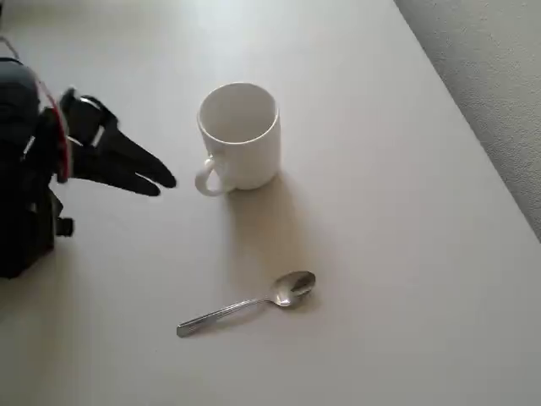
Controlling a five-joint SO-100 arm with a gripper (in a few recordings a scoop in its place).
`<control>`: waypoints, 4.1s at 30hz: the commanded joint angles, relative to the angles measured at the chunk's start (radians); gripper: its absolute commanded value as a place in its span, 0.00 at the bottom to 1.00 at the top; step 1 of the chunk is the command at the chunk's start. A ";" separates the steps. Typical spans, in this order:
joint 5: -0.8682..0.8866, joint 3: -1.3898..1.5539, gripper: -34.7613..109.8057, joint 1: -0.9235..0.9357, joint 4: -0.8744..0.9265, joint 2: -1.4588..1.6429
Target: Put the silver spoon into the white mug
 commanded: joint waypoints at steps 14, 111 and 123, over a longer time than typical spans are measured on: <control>0.374 -0.693 0.44 0.126 0.044 -1.049; -0.155 -1.525 0.37 0.138 0.581 -1.706; -0.123 -1.608 0.37 0.110 0.618 -1.700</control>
